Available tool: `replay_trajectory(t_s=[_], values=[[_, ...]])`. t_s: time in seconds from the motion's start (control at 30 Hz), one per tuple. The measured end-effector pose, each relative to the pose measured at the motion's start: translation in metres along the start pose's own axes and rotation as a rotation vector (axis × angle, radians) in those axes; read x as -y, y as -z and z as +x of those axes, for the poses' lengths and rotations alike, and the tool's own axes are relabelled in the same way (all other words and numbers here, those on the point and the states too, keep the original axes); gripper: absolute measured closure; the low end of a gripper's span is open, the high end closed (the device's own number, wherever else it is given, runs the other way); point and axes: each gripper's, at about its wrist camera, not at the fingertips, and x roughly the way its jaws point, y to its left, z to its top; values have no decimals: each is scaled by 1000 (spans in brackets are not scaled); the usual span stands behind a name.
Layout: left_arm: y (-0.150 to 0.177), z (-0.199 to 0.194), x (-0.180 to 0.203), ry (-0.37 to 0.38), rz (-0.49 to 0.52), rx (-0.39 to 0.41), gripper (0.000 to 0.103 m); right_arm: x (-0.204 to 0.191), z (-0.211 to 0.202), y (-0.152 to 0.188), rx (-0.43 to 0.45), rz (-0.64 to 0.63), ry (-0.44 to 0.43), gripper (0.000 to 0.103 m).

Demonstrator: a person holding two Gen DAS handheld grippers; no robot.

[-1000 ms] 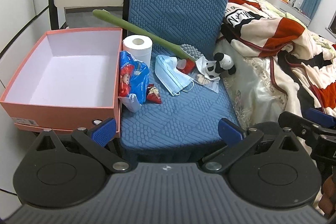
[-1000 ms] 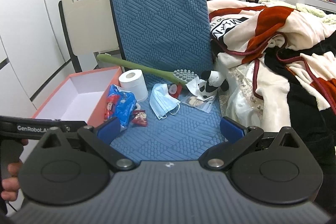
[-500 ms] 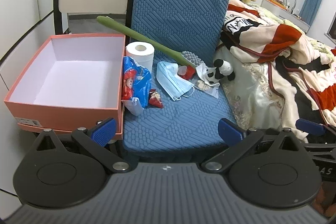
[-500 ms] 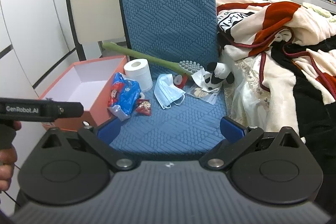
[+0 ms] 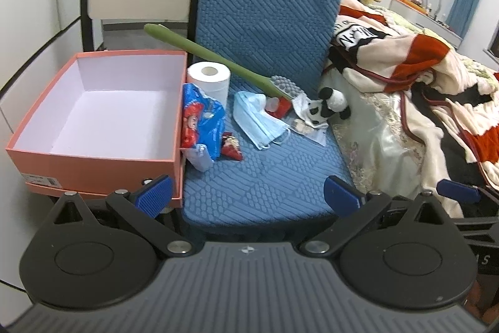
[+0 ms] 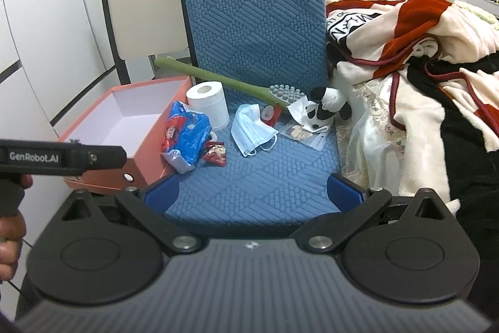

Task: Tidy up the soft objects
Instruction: 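Move both tools toward the items on the blue chair seat, then close the right tool on the blue face mask while the left tool grasps the blue snack bag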

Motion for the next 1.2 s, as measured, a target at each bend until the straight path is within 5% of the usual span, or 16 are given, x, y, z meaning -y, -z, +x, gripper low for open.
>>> replay_trajectory(t_s=[0.93, 1.2], values=[[9, 27, -26, -32, -52, 12, 0, -5, 41, -1, -10, -24, -26, 0], [11, 52, -20, -48, -74, 35, 0, 20, 77, 3, 21, 39, -16, 3]])
